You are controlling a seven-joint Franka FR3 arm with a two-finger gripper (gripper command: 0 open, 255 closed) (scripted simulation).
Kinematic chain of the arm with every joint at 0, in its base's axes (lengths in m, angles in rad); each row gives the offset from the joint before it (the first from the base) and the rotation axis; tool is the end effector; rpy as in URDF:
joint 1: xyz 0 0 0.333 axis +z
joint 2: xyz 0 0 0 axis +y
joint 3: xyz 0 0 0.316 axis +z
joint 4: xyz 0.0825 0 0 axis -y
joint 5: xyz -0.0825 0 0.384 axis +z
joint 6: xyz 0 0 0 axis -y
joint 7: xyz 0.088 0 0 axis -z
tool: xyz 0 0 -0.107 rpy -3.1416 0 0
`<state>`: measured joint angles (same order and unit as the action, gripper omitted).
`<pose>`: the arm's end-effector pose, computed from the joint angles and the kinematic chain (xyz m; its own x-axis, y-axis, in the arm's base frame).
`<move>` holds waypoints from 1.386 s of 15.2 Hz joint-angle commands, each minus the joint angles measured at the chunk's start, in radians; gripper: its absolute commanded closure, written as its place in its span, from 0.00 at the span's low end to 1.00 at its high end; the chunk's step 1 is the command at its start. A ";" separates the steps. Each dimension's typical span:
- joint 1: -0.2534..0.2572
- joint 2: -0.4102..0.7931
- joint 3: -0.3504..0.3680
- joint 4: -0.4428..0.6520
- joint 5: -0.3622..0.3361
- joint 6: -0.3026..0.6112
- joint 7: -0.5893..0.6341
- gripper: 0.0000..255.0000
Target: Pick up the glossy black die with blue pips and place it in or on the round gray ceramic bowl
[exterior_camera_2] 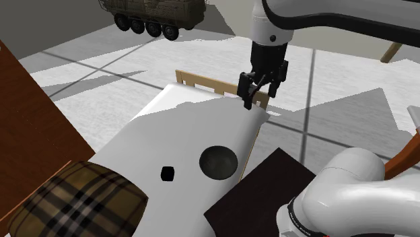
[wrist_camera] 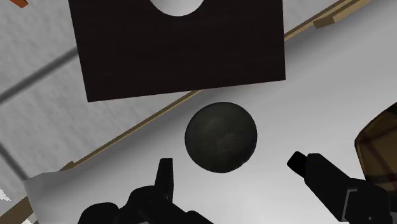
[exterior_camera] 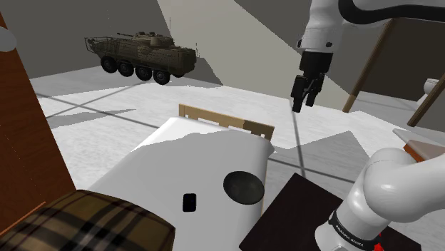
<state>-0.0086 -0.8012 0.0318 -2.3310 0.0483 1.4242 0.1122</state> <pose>0.2869 0.0156 0.5945 0.9897 -0.0939 -0.1078 -0.0959 -0.9953 -0.0134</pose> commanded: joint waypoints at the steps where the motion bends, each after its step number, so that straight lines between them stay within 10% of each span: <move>1: 0.000 0.000 0.000 0.000 0.000 0.000 0.000 0.00; 21: 0.085 0.435 0.250 -0.207 0.100 0.710 0.152 0.00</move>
<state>0.0766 -0.4052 0.2700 -2.5447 0.1515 2.0969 0.2557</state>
